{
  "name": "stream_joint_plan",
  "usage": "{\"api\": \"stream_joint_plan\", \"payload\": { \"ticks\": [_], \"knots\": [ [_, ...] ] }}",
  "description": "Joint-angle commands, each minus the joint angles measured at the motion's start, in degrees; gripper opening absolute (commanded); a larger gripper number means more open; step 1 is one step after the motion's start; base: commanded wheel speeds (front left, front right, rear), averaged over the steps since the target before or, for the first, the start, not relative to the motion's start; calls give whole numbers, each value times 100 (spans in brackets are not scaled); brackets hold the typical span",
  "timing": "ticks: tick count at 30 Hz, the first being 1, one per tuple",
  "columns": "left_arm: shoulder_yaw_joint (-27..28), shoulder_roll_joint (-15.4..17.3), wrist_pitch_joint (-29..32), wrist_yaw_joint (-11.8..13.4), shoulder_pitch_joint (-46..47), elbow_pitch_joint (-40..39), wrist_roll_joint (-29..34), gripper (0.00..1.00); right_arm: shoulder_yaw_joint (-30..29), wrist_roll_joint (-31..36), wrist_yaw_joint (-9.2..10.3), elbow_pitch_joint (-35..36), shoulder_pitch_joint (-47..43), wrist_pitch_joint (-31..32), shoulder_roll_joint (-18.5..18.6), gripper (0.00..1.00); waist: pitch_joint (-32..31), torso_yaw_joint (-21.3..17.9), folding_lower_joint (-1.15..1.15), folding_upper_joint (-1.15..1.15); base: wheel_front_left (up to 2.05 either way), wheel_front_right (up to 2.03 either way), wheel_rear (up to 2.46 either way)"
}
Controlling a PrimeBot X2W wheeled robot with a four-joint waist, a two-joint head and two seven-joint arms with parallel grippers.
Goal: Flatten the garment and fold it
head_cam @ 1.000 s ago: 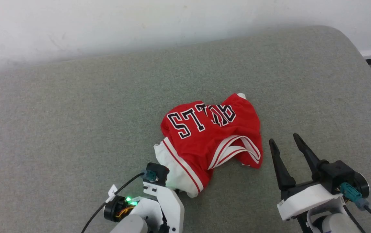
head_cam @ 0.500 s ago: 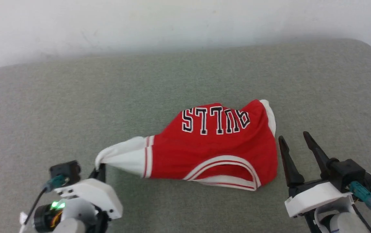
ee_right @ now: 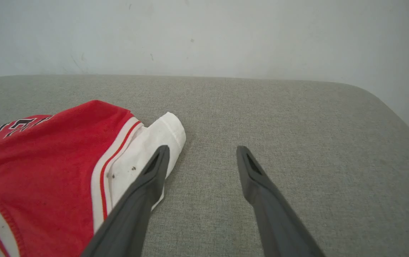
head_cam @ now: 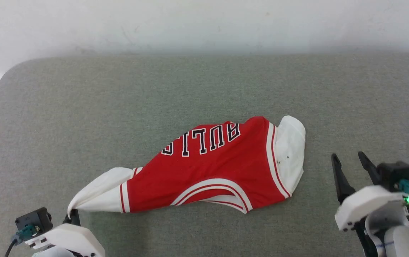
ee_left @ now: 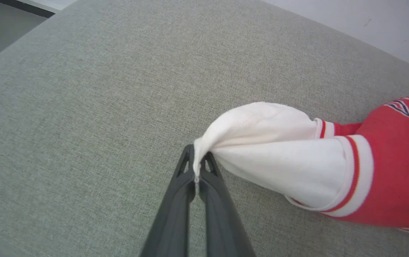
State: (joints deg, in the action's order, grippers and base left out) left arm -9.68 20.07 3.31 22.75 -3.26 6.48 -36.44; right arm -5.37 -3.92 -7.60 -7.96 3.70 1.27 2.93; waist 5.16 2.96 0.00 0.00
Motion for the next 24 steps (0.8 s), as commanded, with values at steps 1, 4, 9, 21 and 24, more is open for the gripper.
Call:
{"api": "stream_joint_plan", "payload": {
  "ticks": [1, 4, 9, 21, 24],
  "knots": [
    [12, -13, -50, 9, -35, 17, -32, 0, 12, 34, 11, -73, 224, 108, -5, 100, 63, 119, 0, 0, 0, 0, 0],
    [-27, -69, -101, -25, 6, 39, -43, 0, 60, 51, 11, -419, 639, 384, -5, 100, 154, 241, 0, 0, 0, 0, 0],
    [-165, -160, -139, -162, 213, 86, -48, 0, 124, -71, 11, -1398, 1478, 927, -5, 100, 394, 467, 0, 0, 0, 0, 0],
    [-435, -362, -229, -510, 630, 309, -114, 0, -80, 539, 11, -2904, 2443, 3548, 3, 40, 717, 796, 0, 0, 0, 0, 0],
    [-447, -375, -245, -523, 637, 364, -128, 0, -80, 624, 11, -2739, 2382, 3811, 2, 0, 679, 775, 0, 0, 0, 0, 0]
  ]
}}
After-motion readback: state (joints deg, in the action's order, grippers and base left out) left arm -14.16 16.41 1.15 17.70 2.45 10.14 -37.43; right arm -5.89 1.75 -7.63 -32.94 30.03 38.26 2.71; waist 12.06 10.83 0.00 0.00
